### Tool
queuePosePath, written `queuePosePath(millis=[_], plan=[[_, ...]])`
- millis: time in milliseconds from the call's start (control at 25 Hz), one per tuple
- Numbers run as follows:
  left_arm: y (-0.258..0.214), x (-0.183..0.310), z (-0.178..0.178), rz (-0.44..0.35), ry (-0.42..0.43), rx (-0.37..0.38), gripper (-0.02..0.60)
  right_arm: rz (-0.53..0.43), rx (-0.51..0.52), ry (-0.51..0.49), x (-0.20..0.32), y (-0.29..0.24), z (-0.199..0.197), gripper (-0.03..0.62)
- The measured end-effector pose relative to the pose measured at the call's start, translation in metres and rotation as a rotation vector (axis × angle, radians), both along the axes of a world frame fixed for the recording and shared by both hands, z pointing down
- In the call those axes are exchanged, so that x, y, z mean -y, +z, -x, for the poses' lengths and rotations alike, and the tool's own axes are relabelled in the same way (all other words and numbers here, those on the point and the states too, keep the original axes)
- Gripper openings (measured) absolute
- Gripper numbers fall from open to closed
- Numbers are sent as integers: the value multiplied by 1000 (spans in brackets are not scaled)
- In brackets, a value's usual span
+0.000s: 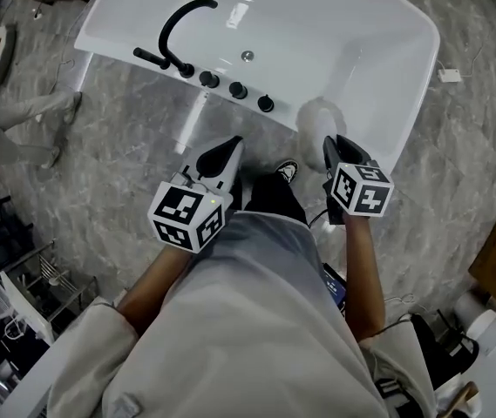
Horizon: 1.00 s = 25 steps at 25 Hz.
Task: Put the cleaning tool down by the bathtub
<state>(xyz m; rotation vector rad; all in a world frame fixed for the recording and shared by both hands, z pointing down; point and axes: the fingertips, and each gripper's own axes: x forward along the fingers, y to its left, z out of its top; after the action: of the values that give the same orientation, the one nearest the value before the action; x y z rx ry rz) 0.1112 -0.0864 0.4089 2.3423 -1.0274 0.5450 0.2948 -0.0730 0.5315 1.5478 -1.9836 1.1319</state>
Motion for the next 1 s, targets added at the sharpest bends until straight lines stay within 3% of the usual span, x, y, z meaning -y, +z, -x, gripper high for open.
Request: queuePosePath(millis=[400,1000], plan=[[6,-6,34,25,-109,36,5,60,-17,-70,22,52,11,74],[13,-16,68,56,-201,77,5,122,-69,-102,43,121,9,74]])
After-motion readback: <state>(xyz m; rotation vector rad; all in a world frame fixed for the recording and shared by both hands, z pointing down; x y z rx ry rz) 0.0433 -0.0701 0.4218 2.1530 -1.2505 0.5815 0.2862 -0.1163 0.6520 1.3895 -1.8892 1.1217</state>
